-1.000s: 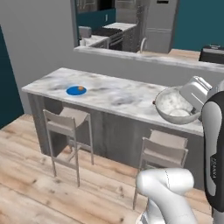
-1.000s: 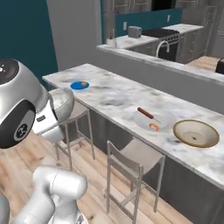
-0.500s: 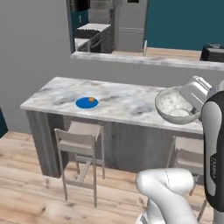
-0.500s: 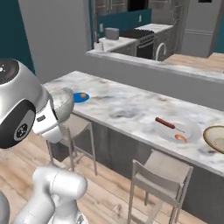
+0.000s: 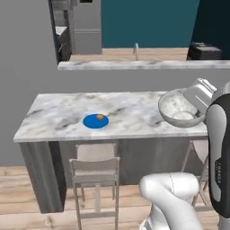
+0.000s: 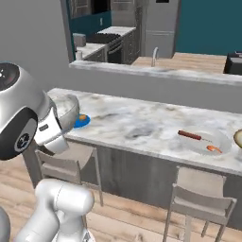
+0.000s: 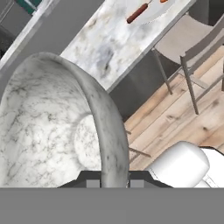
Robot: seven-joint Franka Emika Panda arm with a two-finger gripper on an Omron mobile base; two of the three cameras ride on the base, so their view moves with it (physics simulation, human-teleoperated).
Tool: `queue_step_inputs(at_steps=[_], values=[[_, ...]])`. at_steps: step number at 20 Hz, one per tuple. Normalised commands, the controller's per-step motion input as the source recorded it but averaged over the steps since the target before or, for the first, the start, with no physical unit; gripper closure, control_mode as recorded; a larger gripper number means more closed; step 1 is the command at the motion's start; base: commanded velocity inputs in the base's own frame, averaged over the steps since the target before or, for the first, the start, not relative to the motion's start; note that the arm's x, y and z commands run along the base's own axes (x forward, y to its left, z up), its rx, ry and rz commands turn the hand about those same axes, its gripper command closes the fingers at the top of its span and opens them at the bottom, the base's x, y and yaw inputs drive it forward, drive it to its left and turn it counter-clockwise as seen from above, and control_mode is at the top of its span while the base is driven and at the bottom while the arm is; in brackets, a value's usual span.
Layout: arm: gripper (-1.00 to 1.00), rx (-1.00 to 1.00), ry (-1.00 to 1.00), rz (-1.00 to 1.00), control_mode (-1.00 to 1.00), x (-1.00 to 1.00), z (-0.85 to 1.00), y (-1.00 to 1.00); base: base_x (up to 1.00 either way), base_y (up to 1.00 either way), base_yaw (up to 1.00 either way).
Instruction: Take the smaller bowl and place it next to the appetizer plate on the dining counter , and place the larger bowl next to the plate with cooked food.
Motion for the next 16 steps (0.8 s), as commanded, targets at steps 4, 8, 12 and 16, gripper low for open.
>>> queue_step_inputs(at_steps=[4,8,12,16], values=[[1.00,0.00,0.00,0.00,1.00,0.00,0.00,0.00,0.53,0.47,-0.65],[1.00,0.00,0.00,0.00,1.00,0.00,0.00,0.00,0.15,0.95,-0.41],[1.00,0.00,0.00,0.00,1.00,0.00,0.00,0.00,0.00,0.76,-0.02],[1.00,0.00,0.00,0.00,1.00,0.00,0.00,0.00,0.47,0.41,0.00]])
